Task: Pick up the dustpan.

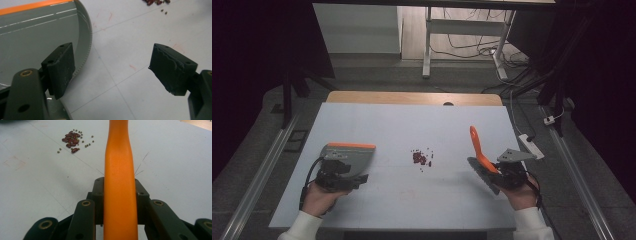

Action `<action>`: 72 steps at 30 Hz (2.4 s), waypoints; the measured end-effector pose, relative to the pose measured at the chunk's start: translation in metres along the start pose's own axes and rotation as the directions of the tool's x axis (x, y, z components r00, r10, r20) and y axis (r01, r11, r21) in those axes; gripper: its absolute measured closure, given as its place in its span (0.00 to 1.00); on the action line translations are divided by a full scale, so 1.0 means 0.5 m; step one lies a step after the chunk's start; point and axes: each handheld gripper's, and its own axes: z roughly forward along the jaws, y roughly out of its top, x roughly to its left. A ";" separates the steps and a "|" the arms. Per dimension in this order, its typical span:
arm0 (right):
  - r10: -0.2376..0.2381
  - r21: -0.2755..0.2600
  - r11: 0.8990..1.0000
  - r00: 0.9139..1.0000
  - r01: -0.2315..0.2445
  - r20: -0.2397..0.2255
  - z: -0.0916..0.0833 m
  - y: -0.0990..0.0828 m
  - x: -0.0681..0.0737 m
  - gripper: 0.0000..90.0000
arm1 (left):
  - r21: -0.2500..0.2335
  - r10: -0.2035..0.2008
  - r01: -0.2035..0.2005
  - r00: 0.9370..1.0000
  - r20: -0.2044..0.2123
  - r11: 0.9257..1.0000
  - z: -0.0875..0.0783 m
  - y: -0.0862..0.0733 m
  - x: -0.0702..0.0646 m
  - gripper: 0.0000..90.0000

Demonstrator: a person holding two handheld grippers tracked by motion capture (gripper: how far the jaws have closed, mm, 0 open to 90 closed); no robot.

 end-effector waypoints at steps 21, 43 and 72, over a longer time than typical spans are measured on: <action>-0.017 0.023 1.000 1.000 0.017 -0.004 0.011 0.002 0.008 0.78 | 0.043 -0.061 0.063 0.997 -0.055 0.997 -0.038 -0.014 0.014 0.22; -0.040 0.039 0.998 0.999 0.040 -0.010 0.022 -0.001 0.013 0.78 | 0.160 -0.208 0.231 0.967 -0.145 0.960 -0.012 -0.063 0.085 0.14; -0.039 0.047 0.998 0.999 0.039 0.003 0.025 -0.002 0.013 0.78 | 0.134 -0.296 0.313 0.946 -0.132 0.940 0.027 -0.065 0.099 0.56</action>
